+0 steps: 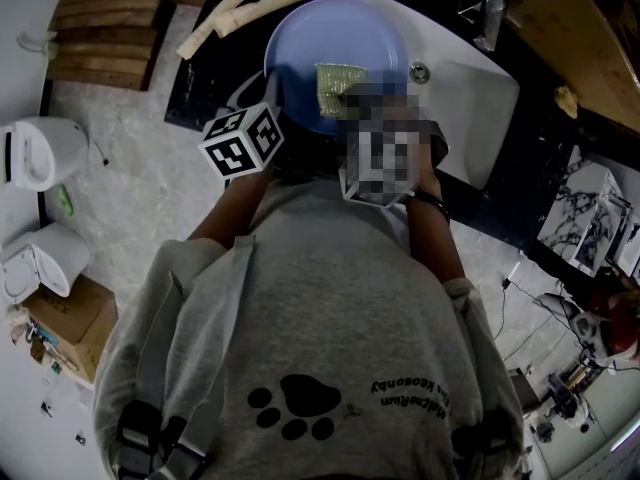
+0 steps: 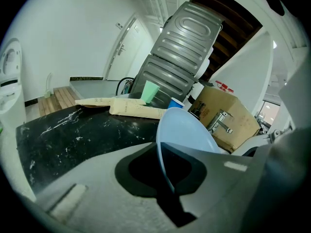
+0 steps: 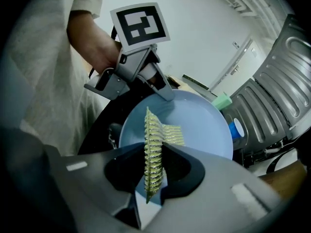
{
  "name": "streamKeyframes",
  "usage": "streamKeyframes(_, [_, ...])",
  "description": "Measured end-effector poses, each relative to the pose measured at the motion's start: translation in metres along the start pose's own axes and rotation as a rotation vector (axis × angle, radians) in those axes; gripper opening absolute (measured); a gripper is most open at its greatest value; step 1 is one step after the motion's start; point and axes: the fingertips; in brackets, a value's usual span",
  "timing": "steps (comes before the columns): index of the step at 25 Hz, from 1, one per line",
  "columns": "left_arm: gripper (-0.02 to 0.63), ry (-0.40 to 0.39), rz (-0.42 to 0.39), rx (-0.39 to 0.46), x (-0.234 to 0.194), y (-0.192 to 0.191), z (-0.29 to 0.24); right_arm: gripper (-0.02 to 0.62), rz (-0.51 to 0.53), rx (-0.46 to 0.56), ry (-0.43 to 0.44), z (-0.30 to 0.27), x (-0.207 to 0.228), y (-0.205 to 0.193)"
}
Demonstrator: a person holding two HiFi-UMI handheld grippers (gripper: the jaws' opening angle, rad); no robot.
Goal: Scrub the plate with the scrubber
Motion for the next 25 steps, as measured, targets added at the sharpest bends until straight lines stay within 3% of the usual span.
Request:
streamKeyframes(14, [0.018, 0.019, -0.014, 0.013, 0.0, 0.001, 0.001, 0.077, -0.091, 0.027, 0.328, 0.029, -0.056, 0.007])
streamKeyframes(21, [0.018, 0.02, -0.018, 0.023, 0.0, 0.001, 0.001, 0.075, -0.12, 0.075, 0.387, 0.049, -0.059, 0.016])
streamKeyframes(25, [0.018, 0.019, -0.018, 0.023, 0.0, 0.001, 0.001, 0.075, -0.118, 0.101, 0.353, 0.057, -0.048, 0.018])
Point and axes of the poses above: the fingertips, and each gripper's own axes: z backward along the fingers, x to its right, y out of its top, and after that the axes turned 1 degree about x, right-handed
